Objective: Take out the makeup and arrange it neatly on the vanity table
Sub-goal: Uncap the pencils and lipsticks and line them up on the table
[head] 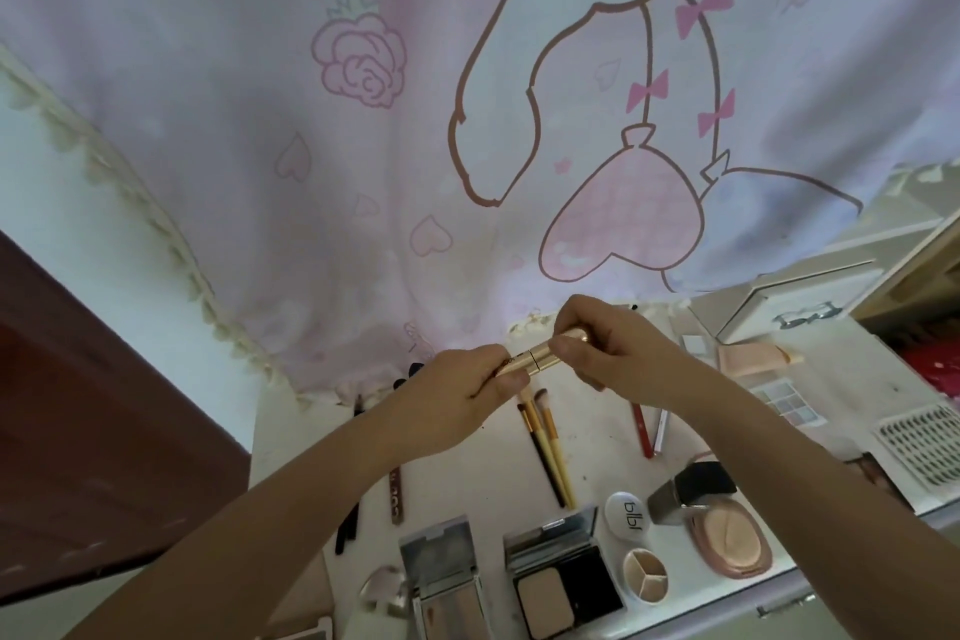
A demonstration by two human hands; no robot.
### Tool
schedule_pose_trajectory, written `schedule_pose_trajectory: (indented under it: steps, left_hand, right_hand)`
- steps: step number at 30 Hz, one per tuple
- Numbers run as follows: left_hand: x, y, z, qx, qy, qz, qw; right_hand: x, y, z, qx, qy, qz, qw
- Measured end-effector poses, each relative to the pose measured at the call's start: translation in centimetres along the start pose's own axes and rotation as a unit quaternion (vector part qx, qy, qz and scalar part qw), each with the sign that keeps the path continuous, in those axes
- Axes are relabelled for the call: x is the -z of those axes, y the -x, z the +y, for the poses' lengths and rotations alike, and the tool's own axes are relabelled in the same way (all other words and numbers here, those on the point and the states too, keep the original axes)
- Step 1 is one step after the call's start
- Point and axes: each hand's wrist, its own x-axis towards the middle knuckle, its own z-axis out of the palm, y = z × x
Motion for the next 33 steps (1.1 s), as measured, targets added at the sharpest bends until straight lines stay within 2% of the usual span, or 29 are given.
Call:
schedule_pose_trajectory:
  steps: [2, 4, 7, 10, 12, 16, 19, 21, 23, 27, 31, 33]
  left_hand:
    - [0.2, 0.0, 0.1, 0.013, 0.038, 0.009, 0.999]
    - [0.4, 0.0, 0.1, 0.018, 0.026, 0.019, 0.999]
    - [0.6, 0.0, 0.1, 0.01, -0.046, 0.025, 0.999]
    - [0.4, -0.1, -0.2, 0.0, -0.134, 0.059, 0.989]
    - [0.4, -0.1, -0.4, 0.003, -0.154, 0.096, 0.983]
    - [0.6, 0.0, -0.7, 0.007, -0.124, 0.124, 0.984]
    - [0.7, 0.1, -1.0, 0.016, -0.165, 0.122, 0.979]
    - [0.9, 0.2, -1.0, 0.014, -0.206, 0.119, 0.971]
    - [0.8, 0.4, -1.0, 0.002, -0.219, 0.124, 0.968]
    - [0.7, 0.7, -1.1, 0.014, -0.168, 0.167, 0.971]
    - [0.4, 0.6, -1.4, 0.012, -0.204, 0.149, 0.967]
    - [0.3, 0.4, -1.5, 0.003, -0.216, 0.146, 0.965]
  right_hand:
    - [0.4, 0.3, 0.0, 0.051, -0.025, -0.003, 0.998]
    - [0.9, 0.4, 0.1, 0.068, -0.053, -0.023, 0.996]
    - [0.9, -0.2, -0.6, 0.01, -0.093, -0.056, 0.994]
    - [0.5, -1.1, -0.9, -0.045, -0.005, -0.051, 0.998]
    - [0.4, -1.2, -1.1, 0.002, 0.035, -0.019, 0.999]
    - [0.7, -1.1, -1.0, 0.095, -0.031, 0.002, 0.995]
    - [0.3, -1.3, -1.1, 0.028, -0.107, -0.036, 0.993]
    - [0.0, -1.7, -0.9, -0.022, -0.065, -0.041, 0.997]
    - [-0.2, -1.8, -0.8, -0.015, 0.003, -0.019, 1.0]
    - [0.0, -1.3, -0.5, 0.063, -0.066, -0.01, 0.996]
    - [-0.3, -1.4, -0.5, -0.009, -0.149, -0.034, 0.988]
    - [-0.6, -1.7, -0.3, -0.041, -0.08, -0.025, 0.996]
